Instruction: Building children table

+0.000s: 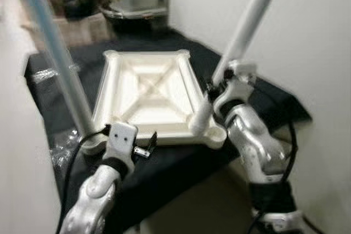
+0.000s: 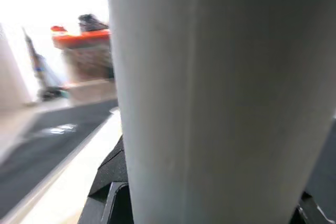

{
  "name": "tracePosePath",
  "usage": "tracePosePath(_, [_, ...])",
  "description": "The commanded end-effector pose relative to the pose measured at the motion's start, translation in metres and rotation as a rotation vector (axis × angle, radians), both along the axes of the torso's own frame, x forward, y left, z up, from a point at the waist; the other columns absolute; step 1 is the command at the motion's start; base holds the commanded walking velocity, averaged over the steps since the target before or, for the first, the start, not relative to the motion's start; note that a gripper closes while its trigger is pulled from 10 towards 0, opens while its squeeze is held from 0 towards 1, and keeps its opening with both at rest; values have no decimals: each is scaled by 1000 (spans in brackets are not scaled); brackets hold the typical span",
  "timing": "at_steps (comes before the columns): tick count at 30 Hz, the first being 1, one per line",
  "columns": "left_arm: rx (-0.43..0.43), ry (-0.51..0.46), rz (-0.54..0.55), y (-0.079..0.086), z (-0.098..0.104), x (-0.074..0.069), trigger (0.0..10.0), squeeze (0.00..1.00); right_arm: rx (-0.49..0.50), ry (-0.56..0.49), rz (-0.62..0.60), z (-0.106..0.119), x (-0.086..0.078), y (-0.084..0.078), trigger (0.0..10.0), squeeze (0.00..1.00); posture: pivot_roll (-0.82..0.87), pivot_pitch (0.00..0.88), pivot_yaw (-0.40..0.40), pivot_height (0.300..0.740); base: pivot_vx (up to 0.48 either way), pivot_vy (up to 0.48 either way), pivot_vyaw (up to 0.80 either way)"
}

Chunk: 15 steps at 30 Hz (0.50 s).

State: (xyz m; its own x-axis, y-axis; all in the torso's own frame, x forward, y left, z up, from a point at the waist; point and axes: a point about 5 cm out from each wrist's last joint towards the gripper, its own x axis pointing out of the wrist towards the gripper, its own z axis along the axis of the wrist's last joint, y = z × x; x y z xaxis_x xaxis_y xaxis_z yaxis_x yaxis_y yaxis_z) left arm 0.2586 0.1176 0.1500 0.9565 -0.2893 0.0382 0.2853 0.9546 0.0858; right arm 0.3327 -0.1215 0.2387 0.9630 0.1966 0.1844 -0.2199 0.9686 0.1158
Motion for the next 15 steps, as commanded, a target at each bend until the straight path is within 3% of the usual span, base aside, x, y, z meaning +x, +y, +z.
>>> tracePosePath(1, [20, 12, 14, 1, -6, 1, 10000, 0, -12, 2, -6, -4, -1, 2, 10000, 0, -52, 0, -20, 740, 0, -480, 0])
tracePosePath(2, [20, 12, 14, 1, -6, 1, 10000, 0, -12, 2, -6, -4, -1, 2, 10000, 0, -52, 0, -20, 740, 0, -480, 0])
tracePosePath(15, [11, 20, 68, 5, -9, 4, 10000, 0, 2, -23, -14, 2, 1, -4, 10000, 0, -50, 0, -25, 740, 0, 0, 0])
